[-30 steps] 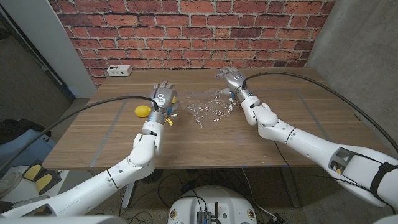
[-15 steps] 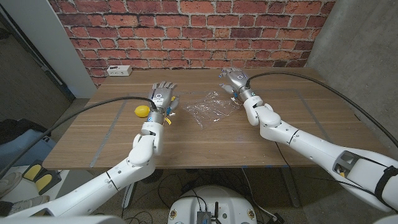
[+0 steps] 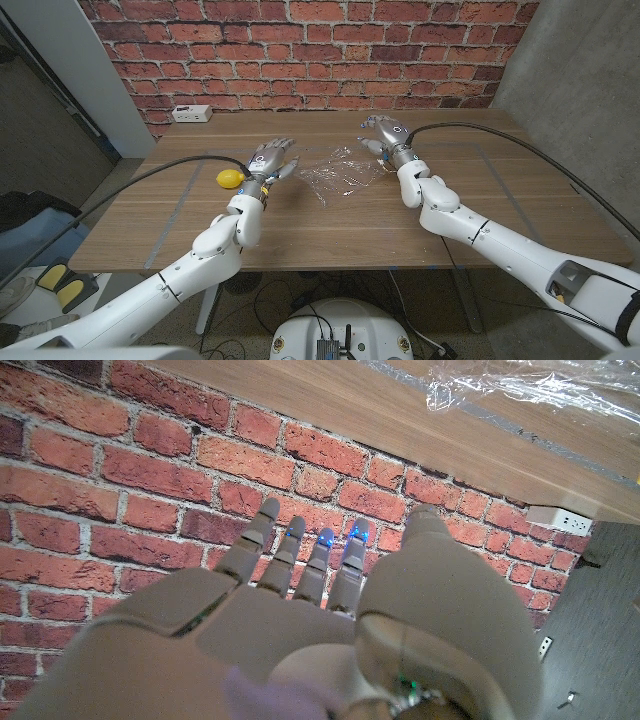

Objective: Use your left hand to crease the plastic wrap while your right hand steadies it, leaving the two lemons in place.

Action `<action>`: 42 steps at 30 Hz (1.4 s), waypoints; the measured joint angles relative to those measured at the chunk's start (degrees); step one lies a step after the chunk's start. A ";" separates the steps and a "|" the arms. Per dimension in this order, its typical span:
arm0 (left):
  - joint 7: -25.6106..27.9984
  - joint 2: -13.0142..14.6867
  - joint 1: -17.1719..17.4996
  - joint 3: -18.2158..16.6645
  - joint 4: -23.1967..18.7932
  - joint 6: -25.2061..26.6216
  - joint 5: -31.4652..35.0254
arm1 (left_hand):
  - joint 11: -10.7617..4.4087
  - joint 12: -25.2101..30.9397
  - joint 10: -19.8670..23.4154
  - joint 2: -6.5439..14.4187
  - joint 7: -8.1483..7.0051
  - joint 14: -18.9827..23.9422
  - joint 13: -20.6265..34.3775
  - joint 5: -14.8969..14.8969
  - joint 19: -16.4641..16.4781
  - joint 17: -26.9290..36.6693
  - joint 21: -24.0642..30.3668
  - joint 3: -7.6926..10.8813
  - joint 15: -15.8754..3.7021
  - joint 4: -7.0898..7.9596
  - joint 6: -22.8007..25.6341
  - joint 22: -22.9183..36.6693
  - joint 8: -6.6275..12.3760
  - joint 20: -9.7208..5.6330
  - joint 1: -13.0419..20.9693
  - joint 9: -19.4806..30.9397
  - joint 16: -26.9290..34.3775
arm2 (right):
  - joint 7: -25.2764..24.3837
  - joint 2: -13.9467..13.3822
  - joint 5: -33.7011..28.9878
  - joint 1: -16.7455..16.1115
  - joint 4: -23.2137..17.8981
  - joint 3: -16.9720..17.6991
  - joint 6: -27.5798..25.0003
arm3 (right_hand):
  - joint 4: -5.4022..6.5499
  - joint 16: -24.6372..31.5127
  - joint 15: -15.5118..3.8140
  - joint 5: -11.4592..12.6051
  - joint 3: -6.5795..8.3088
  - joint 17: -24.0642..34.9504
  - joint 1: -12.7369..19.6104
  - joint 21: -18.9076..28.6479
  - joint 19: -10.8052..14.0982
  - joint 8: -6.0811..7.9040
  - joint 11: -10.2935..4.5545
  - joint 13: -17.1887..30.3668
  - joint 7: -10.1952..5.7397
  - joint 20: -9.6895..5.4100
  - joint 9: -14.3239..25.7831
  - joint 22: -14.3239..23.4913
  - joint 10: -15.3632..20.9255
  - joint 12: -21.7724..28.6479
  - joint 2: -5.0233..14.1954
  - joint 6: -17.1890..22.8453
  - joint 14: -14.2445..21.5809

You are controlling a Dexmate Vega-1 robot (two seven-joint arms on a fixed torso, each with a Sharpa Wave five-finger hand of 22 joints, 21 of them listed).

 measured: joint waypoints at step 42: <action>-11.36 4.84 -2.85 1.29 1.30 -12.18 -11.72 | -0.61 1.56 3.71 -3.62 -2.39 -1.94 -1.32 -0.45 -6.32 -0.64 -3.68 -3.13 -0.72 2.40 3.19 -0.37 0.81 0.21 -10.85 -4.30 0.00 | 5.63 1.70 -0.12 -3.99 -11.58 -5.27 -29.92 | 0.64 -2.39 1.22 -2.80 -2.65 -0.17 -6.99 -2.42 -10.45 1.80 1.52 0.02 4.85 4.50 0.43 -0.12 -1.96 -0.84 -2.48 5.32 -3.94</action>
